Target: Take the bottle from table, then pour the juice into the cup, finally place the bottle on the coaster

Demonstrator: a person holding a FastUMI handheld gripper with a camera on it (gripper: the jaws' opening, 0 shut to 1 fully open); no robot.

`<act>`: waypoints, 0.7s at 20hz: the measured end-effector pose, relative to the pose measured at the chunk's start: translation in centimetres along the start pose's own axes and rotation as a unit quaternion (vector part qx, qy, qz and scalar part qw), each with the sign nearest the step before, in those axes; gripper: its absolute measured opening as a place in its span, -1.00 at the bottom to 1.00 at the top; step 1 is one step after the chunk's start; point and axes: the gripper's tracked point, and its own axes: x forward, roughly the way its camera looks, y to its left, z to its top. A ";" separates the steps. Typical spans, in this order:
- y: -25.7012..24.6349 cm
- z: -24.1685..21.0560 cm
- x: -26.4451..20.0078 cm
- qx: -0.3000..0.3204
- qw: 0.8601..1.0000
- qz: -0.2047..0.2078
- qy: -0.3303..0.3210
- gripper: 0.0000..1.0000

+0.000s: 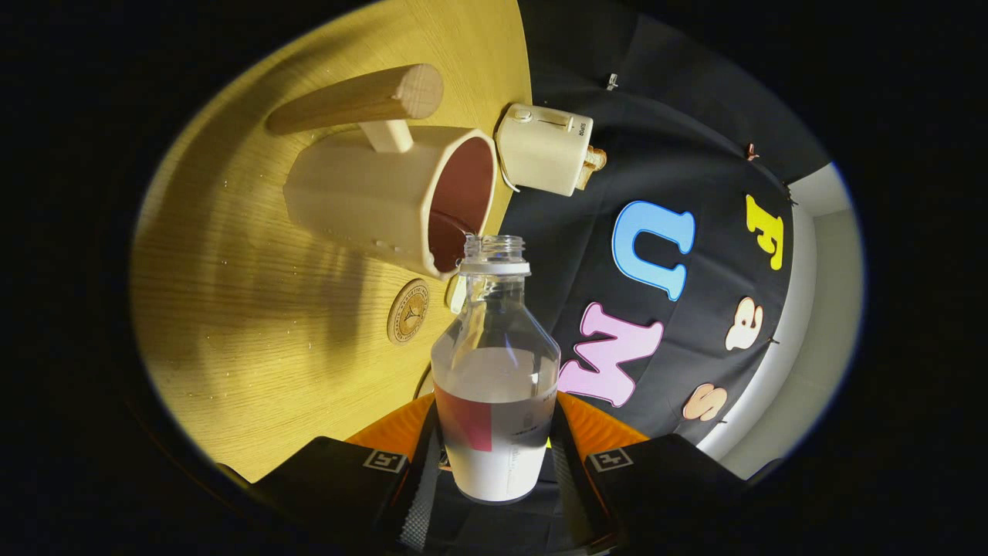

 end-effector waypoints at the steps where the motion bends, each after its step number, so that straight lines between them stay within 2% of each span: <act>1: -0.2 -0.1 0.0 -0.003 1.000 -0.002 -0.001 0.40; 14: -0.8 -0.3 0.8 -0.016 1.000 -0.013 0.000 0.40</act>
